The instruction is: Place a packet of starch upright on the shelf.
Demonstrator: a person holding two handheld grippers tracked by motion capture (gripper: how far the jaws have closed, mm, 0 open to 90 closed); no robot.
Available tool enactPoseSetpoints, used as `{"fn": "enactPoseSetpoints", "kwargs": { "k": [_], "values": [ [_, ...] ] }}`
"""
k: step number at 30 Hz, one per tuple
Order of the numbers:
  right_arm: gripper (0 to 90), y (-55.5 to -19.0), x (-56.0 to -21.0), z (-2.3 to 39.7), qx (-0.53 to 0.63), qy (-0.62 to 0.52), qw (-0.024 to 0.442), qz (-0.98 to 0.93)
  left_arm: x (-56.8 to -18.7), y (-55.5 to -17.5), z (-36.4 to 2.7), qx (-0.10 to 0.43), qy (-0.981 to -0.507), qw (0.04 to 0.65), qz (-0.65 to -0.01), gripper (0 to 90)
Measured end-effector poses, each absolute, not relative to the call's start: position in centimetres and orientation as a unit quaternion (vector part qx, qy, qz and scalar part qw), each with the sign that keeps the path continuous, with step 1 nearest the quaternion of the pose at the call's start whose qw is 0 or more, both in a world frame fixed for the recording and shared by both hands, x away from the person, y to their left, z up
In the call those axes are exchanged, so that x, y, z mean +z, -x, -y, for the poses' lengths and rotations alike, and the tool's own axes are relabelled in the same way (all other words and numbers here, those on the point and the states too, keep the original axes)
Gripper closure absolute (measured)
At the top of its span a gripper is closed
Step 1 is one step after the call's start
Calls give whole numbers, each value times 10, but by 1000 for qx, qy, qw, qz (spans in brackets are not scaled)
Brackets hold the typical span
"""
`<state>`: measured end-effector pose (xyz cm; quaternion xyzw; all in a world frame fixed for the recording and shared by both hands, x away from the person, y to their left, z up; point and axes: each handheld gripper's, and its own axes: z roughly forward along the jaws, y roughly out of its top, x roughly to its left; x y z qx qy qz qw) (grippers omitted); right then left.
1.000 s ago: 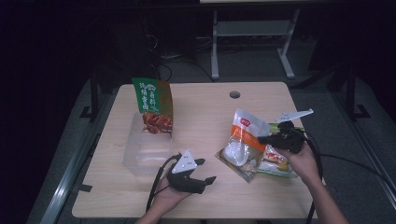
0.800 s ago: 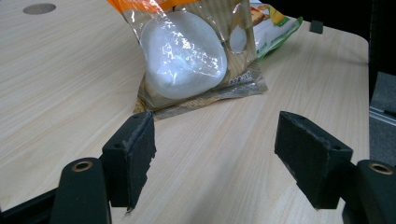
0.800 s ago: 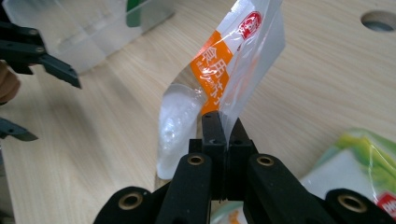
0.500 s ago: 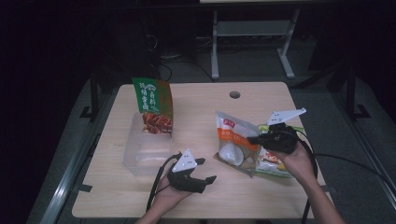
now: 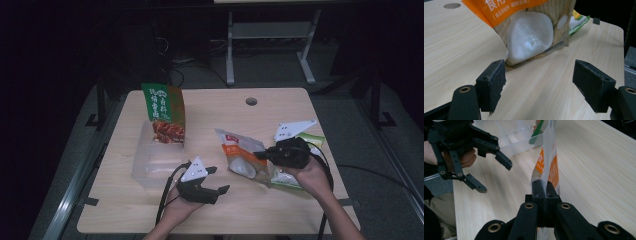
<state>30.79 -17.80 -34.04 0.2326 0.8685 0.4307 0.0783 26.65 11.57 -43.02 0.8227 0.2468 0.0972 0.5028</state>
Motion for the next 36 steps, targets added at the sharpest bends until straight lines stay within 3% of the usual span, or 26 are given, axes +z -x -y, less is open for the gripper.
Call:
{"fn": "enactPoseSetpoints", "kwargs": {
  "k": [14, 21, 30, 36],
  "values": [
    [900, -299, -338, 162, 451, -171, 52, -875, -431, -272, -114, 98, -812, 507, -272, 270],
    [900, -302, -350, 171, 461, -176, 33, -869, -434, -282, -107, 73, -815, 507, -273, 435],
    [896, -304, -357, 179, 462, -188, 35, -866, -437, -283, -102, 69, -820, 502, -264, 810],
    [877, -303, -359, 181, 454, -202, 46, -866, -438, -281, -101, 74, -819, 502, -269, 868]
  ]
}}
